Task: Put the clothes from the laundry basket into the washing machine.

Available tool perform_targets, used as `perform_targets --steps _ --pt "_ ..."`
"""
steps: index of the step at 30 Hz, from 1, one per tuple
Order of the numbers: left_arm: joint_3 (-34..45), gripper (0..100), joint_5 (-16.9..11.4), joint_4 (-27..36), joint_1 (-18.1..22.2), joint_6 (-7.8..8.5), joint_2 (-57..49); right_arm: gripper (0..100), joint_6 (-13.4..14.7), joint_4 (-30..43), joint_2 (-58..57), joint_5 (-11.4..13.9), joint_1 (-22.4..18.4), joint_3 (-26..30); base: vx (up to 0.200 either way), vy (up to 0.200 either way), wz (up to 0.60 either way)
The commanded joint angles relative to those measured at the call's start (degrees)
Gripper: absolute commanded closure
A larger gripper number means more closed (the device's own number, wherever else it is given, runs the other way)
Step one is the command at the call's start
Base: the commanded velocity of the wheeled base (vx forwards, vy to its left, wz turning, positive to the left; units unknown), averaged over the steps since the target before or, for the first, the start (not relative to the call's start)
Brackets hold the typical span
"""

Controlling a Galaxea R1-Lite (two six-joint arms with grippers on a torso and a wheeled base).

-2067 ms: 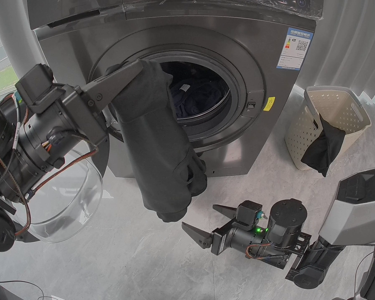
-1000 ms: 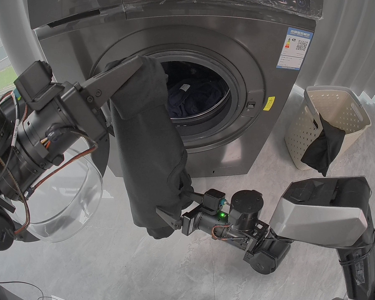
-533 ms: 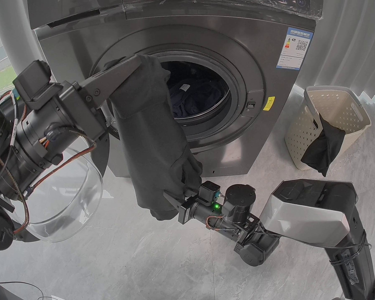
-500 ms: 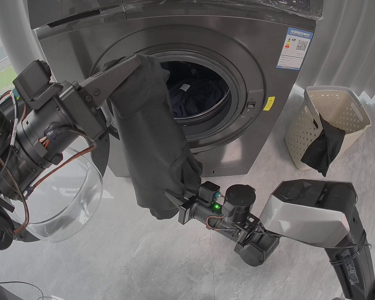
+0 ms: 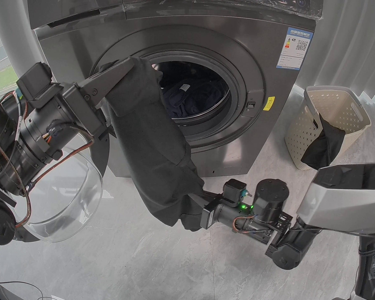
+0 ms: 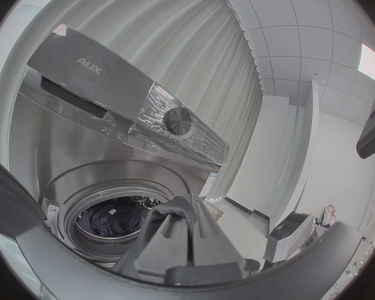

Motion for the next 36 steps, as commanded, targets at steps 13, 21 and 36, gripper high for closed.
perform_targets --steps 13,21,36 --pt "-0.2 100 0.0 0.0 5.0 -0.11 0.2 100 -2.6 0.9 -22.2 0.3 -12.2 14.3 0.0 0.0 0.0" --pt "1.8 100 0.0 0.0 5.0 -0.19 -0.1 100 -2.0 0.8 -26.8 0.0 -12.8 13.2 0.0 0.0 0.0" --pt "4.6 100 2.1 0.0 5.7 -2.3 -0.6 100 -1.7 1.8 -32.8 -0.5 -19.9 6.4 0.0 0.0 0.0"
